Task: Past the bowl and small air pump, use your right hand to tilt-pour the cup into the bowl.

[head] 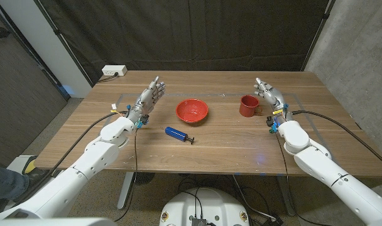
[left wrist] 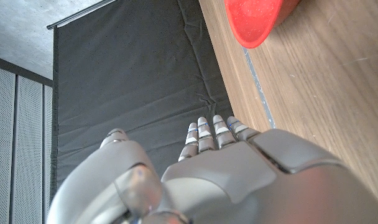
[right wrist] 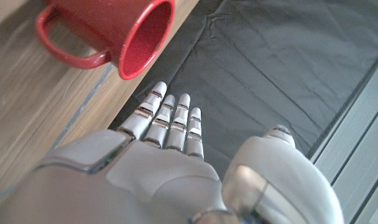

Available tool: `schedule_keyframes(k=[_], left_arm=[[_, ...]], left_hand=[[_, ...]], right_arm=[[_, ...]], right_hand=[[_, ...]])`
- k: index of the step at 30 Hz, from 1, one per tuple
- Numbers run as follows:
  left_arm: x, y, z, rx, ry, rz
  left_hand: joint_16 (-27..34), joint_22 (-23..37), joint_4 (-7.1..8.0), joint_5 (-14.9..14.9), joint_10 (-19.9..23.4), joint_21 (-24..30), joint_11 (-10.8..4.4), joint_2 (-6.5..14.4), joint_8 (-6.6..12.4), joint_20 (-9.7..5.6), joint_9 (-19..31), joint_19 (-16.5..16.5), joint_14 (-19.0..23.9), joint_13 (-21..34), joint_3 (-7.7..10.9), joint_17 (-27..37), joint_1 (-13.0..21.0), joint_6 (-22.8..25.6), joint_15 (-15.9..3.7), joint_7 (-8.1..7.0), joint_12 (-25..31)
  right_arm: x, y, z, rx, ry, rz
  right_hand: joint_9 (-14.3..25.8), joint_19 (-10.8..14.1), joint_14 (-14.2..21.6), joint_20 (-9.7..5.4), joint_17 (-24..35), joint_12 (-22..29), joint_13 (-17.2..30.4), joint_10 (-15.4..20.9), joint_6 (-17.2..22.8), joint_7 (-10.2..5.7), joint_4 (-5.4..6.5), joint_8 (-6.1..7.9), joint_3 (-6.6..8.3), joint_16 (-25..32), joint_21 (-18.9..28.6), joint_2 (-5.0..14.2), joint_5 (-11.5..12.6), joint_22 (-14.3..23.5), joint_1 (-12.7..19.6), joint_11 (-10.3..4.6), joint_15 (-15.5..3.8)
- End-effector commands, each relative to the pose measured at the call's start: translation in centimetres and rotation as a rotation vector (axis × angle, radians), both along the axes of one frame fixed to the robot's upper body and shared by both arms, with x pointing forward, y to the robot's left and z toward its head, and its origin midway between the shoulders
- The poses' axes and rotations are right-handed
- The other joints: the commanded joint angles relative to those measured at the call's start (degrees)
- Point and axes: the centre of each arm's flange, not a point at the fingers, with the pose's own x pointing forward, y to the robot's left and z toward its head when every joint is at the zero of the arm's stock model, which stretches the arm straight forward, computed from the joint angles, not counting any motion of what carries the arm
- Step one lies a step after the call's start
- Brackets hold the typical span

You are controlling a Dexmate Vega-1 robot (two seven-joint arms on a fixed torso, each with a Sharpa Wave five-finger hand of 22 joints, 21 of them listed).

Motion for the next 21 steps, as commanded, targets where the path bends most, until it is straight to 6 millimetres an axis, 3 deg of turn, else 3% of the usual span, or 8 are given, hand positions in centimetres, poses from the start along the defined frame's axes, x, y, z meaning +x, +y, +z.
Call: schedule_keyframes(k=[1,21], left_arm=[[-0.61,0.59,-0.34,-0.014,-0.001,0.018],[-0.65,0.98,-0.91,-0.026,-0.019,-0.007]], left_hand=[[0.2,0.3,0.09,0.0,0.4,0.2,-0.15,0.3,-0.16,0.08,0.1,0.1,0.5,0.2,-0.47,0.3,-0.4,0.4,0.05,-0.24,-0.2],[0.2,0.3,0.38,0.0,0.4,0.1,-0.2,0.1,-0.23,0.14,0.1,0.0,0.4,0.2,-0.95,0.3,-1.0,0.3,0.01,-0.35,-0.2]], right_arm=[[0.51,-1.42,0.57,0.169,-0.045,0.164],[-0.02,-1.42,0.15,0.201,0.021,0.173]], right_hand=[[-0.1,0.6,0.8,-1.85,0.1,0.3,0.1,0.9,0.4,0.16,0.4,0.33,-0.04,0.2,0.3,-0.01,0.0,0.0,-0.6,0.01,0.05],[-0.1,0.7,1.0,-1.29,0.1,0.3,0.1,1.1,0.8,0.29,0.75,0.31,-0.19,0.1,0.1,0.46,-0.5,0.0,-1.1,1.05,0.9]])
